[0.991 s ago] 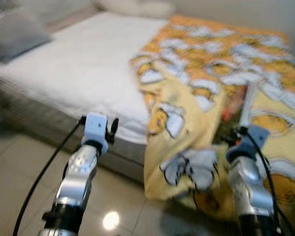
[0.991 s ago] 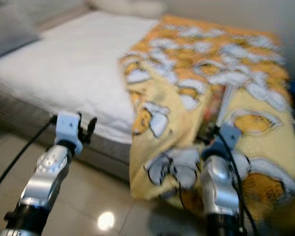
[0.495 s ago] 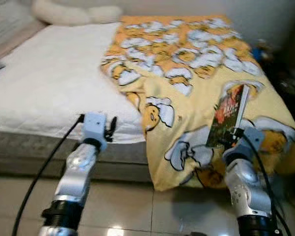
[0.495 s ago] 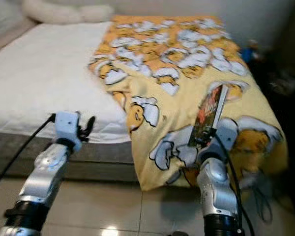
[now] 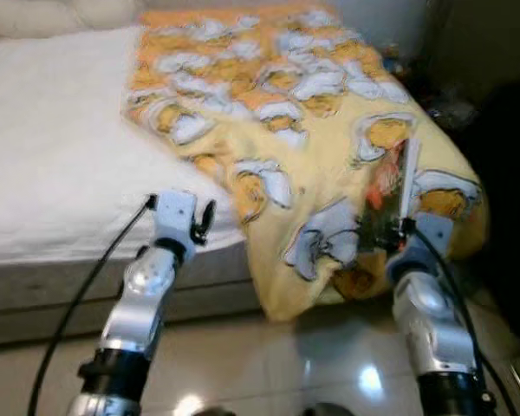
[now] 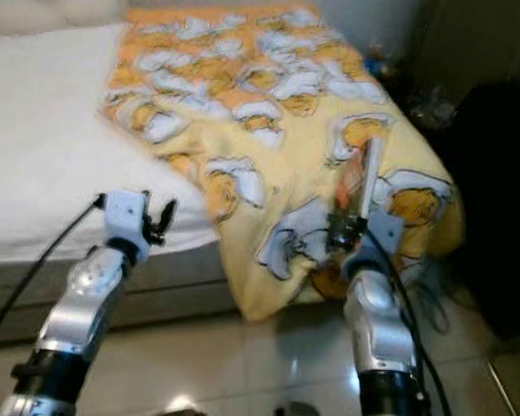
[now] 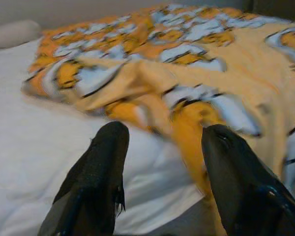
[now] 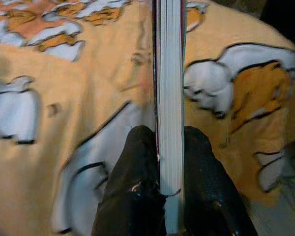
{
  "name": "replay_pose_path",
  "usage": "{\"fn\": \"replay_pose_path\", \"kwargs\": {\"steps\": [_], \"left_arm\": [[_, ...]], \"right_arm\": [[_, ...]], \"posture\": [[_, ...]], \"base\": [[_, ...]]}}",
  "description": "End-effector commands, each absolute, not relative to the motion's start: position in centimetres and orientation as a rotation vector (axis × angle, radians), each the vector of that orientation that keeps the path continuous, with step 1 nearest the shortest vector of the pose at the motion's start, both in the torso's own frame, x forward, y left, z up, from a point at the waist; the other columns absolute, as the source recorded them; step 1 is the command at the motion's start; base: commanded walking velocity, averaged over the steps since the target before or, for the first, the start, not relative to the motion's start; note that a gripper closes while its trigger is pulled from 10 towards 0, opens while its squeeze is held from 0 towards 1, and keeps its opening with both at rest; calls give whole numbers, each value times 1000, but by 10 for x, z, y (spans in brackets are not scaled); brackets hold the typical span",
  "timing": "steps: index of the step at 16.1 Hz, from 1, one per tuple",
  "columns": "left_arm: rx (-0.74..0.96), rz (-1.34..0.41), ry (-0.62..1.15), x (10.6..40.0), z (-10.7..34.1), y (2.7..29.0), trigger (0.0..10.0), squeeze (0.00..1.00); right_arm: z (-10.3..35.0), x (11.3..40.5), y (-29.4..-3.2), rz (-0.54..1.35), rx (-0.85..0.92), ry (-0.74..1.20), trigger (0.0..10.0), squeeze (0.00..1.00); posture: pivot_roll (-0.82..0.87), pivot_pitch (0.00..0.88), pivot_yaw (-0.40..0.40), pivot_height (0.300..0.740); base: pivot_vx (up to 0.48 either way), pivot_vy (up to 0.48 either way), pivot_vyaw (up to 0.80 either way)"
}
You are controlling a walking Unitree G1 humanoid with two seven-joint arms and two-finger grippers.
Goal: Clean up the room
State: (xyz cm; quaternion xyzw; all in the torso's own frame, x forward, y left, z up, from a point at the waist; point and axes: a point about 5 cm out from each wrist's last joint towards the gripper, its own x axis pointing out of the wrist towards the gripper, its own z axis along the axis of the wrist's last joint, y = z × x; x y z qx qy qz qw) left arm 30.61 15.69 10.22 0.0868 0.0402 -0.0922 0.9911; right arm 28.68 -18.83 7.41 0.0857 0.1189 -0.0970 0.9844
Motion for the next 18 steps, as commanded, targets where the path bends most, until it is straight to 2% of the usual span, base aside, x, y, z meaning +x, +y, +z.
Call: {"fn": "replay_pose_path", "kwargs": {"steps": [1, 18], "left_arm": [[180, -157, 77, 307, 105, 168, 10000, 0], [209, -150, 70, 310, 111, 174, 10000, 0]], "right_arm": [[88, 293, -181, -167, 165, 180, 10000, 0], [88, 297, -170, -144, 181, 175, 10000, 0]], "posture": [[-11, 0, 39, 740], [21, 0, 18, 740]], "base": [[0, 446, 0], [0, 450, 0]]}}
